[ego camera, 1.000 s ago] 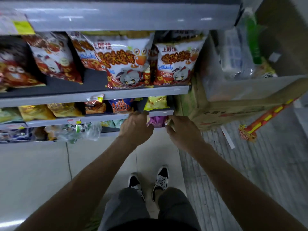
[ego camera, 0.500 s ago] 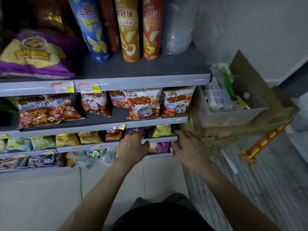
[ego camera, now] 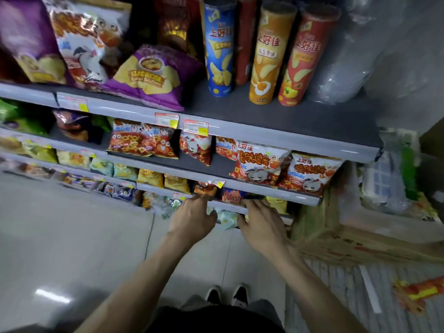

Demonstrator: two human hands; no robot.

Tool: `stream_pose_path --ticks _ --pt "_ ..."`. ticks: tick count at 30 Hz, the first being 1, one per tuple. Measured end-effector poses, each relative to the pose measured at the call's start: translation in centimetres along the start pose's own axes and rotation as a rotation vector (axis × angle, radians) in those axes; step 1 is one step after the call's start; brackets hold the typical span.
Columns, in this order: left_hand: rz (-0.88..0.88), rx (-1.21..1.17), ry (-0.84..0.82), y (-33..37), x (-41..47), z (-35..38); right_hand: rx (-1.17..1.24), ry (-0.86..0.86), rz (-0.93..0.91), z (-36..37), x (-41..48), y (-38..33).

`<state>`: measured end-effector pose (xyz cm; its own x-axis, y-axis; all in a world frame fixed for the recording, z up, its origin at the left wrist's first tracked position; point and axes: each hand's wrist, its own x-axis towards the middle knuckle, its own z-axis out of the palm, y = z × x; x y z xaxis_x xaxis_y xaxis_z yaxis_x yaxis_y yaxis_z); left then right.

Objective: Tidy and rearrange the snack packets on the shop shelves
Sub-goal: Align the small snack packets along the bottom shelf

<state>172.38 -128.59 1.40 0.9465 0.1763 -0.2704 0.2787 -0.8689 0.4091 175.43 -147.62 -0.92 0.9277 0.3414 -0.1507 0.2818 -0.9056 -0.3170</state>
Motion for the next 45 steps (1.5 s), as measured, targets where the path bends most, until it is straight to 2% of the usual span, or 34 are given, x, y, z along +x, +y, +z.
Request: stream_pose_path --ticks 5,10,18,31,37,41,45 --pt "-0.178 0.003 0.048 -4.2 -0.8 -1.8 0.021 -0.061 -0.178 1.3 3.7 -4.3" --pt "-0.258 -0.024 0.074 -9.2 -0.7 -3.9 0.005 -0.105 -0.266 2.2 6.6 -9.5" --pt "-0.195 -0.077 0.116 -18.1 5.3 -8.7 -0.042 -0.051 -0.269 3.8 13.3 -18.5" --pt "-0.117 -0.002 -0.023 -33.2 16.2 -14.2 -0.075 -0.076 -0.032 10.3 21.5 -30.7" --pt "-0.202 -0.021 0.040 -36.8 20.7 -14.3 0.023 -0.007 0.102 11.6 24.8 -33.3" --pt "-0.252 -0.114 0.111 -38.5 24.3 -14.1 0.121 0.073 0.262 12.9 28.0 -34.1" --pt "-0.287 -0.200 0.114 -38.9 27.0 -13.7 0.245 0.099 0.466 14.3 30.8 -34.2"
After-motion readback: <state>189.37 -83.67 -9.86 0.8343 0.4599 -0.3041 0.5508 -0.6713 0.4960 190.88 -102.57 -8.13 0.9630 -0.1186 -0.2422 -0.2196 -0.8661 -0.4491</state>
